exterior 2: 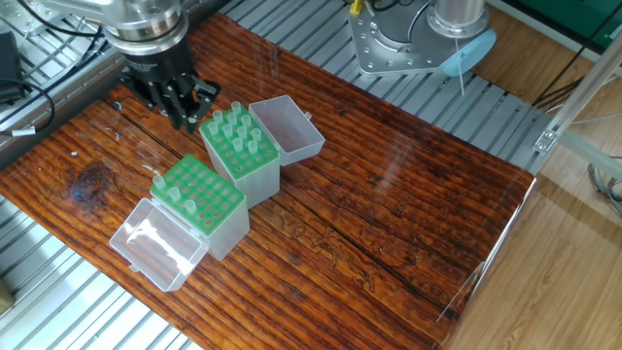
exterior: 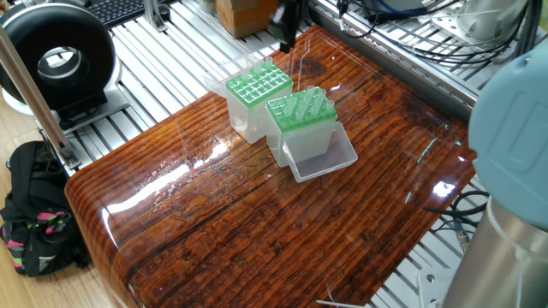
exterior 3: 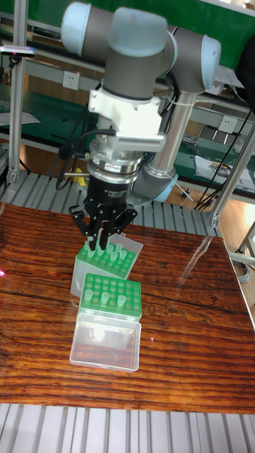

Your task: Transfer all large pipette tips from one holder to another

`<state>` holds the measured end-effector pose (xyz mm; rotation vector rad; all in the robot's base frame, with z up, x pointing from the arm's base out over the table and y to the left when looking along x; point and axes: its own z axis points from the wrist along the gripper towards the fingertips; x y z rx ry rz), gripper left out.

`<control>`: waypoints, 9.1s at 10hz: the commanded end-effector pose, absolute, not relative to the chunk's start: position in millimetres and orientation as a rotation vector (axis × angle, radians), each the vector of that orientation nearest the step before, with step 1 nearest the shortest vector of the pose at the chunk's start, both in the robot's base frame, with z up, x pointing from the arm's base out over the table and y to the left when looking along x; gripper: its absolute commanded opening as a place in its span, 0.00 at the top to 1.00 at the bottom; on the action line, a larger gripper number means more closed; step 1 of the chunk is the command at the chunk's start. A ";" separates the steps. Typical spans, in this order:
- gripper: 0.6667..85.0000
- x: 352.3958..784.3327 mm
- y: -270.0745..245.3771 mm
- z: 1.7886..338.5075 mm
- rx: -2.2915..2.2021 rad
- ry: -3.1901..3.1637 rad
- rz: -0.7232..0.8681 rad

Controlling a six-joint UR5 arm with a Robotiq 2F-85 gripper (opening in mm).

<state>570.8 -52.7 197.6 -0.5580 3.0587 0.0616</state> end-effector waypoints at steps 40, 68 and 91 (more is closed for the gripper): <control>0.85 527.9 -56.6 145.2 -0.434 3.101 0.028; 0.89 548.8 -52.7 253.4 -0.479 3.181 0.009; 0.88 634.1 23.5 310.2 -0.489 2.932 0.179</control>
